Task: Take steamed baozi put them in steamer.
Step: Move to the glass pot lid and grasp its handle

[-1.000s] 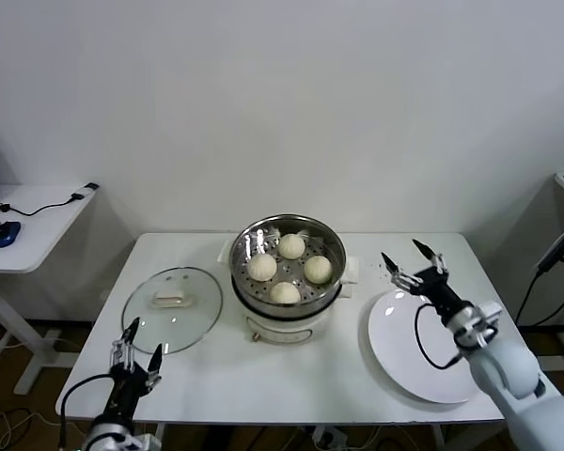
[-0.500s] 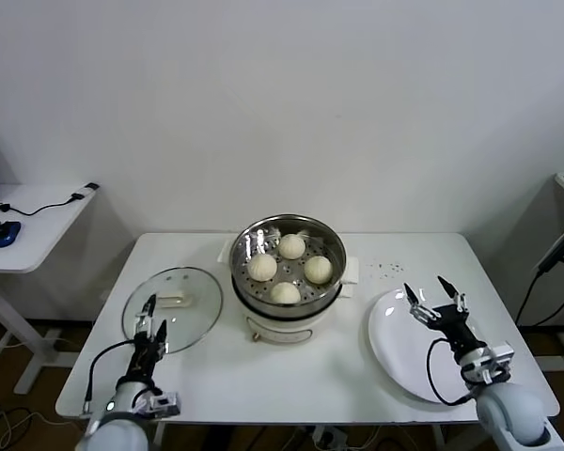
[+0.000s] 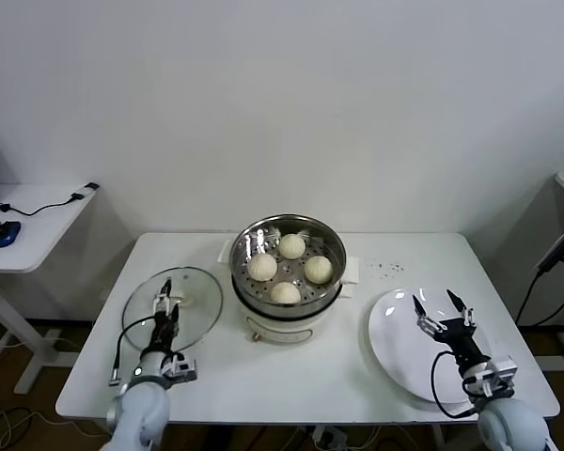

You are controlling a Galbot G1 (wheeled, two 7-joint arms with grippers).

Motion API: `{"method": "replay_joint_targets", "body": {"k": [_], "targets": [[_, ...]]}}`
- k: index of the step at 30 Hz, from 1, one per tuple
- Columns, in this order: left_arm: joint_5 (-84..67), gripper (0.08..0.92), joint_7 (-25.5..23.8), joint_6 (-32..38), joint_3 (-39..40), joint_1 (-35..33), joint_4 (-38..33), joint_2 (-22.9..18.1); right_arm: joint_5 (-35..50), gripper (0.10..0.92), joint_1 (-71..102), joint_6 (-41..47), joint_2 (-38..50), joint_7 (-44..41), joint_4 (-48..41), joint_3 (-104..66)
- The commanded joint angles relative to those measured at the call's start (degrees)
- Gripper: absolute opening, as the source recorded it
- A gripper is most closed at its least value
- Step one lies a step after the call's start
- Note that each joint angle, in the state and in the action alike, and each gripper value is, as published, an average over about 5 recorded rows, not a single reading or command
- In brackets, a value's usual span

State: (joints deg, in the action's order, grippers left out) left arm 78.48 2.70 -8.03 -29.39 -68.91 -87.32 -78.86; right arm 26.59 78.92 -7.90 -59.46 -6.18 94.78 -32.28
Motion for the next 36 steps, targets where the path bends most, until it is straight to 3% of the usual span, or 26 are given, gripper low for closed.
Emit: {"method": "replay_joint_targets", "body": {"k": [1,19,36], "targets": [[1.52,0.823,1.86,-0.83,1.00,9.26,13.14,-0.03,-1.29,0.823,0.64,-0.26,-1.23,-0.13,-0.53,-0.77],[0.35,0.802,2.60,-0.93,0.28,12.30,15.47,1.04,-3.15,0.823,0.75,-0.99,-2.38,-0.77,-1.40,-0.93],[-2.13,0.342,2.64,-1.20,0.73,12.64,14.28,0.77,-3.72,0.823,0.56,-1.43,-3.01,-1.76,-2.54,-1.90]]}}
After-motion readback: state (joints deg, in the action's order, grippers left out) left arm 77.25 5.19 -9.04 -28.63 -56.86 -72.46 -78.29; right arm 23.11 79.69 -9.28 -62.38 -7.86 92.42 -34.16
